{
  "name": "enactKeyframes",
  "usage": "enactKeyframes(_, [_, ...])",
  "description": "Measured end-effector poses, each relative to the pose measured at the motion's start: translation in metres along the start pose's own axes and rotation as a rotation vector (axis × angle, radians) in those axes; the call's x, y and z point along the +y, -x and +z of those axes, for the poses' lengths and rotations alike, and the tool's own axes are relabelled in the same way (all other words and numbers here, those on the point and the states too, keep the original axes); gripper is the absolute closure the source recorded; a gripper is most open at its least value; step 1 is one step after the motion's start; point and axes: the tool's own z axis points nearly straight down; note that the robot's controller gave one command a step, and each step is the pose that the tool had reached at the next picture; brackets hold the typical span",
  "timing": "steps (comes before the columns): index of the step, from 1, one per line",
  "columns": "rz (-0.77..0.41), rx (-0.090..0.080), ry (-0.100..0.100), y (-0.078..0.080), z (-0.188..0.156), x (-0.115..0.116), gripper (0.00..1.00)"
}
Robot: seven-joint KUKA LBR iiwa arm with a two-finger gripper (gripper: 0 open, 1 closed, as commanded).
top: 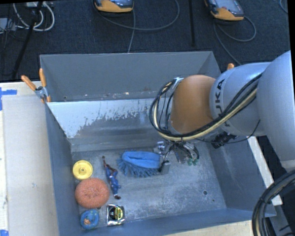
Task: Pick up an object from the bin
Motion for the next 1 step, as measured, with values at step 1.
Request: enactKeyframes(1, [-0.001, 0.0, 0.0, 0.0, 0.0, 0.0001, 1.0])
